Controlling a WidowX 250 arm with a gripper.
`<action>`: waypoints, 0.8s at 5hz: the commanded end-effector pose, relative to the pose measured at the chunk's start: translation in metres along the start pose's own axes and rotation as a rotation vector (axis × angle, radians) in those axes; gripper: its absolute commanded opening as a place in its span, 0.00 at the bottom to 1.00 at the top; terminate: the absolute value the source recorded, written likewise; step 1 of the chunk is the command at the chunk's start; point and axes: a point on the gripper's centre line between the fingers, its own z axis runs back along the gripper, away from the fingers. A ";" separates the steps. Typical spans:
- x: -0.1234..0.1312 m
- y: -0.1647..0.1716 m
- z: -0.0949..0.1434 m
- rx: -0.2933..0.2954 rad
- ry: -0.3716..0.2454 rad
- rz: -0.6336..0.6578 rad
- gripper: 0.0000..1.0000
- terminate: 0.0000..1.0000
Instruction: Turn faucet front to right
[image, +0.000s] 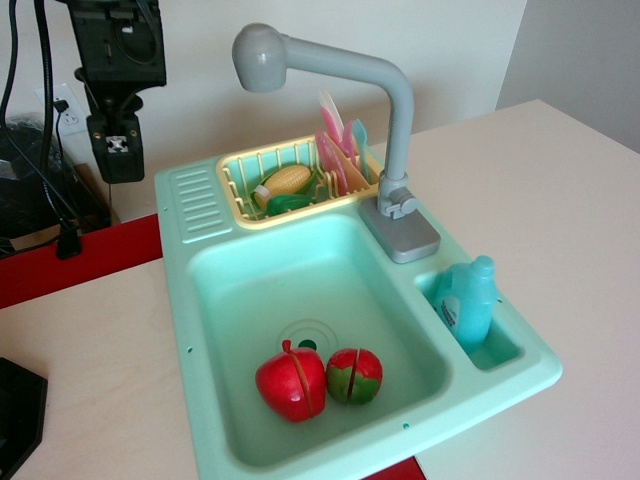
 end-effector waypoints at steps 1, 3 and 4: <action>0.000 0.000 0.000 0.000 0.000 0.000 1.00 0.00; 0.040 0.014 0.001 -0.011 0.016 0.022 1.00 0.00; 0.055 0.016 0.003 -0.011 0.020 0.023 1.00 0.00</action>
